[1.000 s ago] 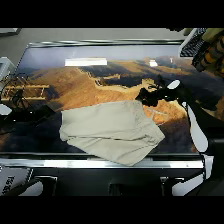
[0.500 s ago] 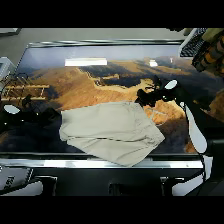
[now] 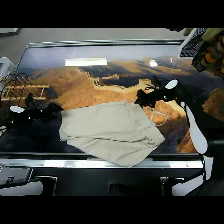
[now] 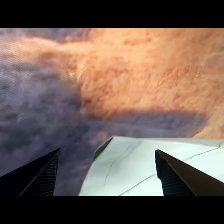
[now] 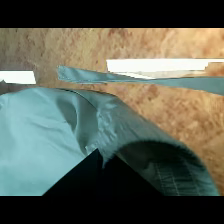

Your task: Fold the clothes and pants, and hang the long-sleeved shirts on hangers.

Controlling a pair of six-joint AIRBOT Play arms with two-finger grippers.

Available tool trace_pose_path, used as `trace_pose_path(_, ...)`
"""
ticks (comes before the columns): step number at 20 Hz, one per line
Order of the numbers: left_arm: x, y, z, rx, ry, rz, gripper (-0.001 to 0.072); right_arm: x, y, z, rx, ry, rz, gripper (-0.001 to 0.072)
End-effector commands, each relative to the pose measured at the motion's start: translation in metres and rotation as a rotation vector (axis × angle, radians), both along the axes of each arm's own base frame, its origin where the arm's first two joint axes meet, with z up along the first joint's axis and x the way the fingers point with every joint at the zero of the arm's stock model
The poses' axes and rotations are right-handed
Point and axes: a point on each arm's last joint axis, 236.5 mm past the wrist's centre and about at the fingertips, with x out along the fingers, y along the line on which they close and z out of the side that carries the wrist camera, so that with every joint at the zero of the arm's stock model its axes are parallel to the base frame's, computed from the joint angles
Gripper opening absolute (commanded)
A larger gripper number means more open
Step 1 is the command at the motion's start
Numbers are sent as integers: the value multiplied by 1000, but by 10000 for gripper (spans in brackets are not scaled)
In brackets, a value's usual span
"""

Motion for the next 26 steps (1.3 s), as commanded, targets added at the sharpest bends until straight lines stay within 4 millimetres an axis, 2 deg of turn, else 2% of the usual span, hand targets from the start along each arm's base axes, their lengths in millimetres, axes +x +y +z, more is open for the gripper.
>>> trace_pose_path(1,4,-14,-5,-17,-12,-23,662,-2,1,1,3,5,6,36)
trace_pose_path(3,2,-26,-11,-20,3,-49,587,-1,2,1,8,5,4,36)
trace_pose_path(5,2,-36,-14,-22,6,-65,586,-2,2,2,10,5,4,36)
trace_pose_path(6,2,-41,-15,-30,8,-68,564,-2,3,2,10,5,4,36)
trace_pose_path(8,1,-49,-20,-37,18,-76,235,-1,4,3,17,6,2,36)
trace_pose_path(9,1,-50,-22,-41,22,-75,141,-1,4,3,17,5,2,36)
trace_pose_path(10,2,-50,-22,-39,19,-71,12,-1,4,5,18,4,-1,36)
trace_pose_path(12,11,-48,-14,-48,-3,-55,11,2,3,13,20,-9,-25,36)
trace_pose_path(14,31,-46,4,-38,-59,-58,10,20,-1,34,17,-100,-76,35)
trace_pose_path(18,101,-36,78,22,-286,-40,9,83,-26,99,-24,-409,-229,35)
trace_pose_path(21,151,-36,132,71,-455,-17,9,120,-43,135,-15,-558,-359,36)
trace_pose_path(23,179,-42,148,93,-527,-3,9,135,-55,142,-13,-608,-434,36)
trace_pose_path(26,214,-62,143,112,-583,1,9,152,-66,135,15,-622,-533,36)
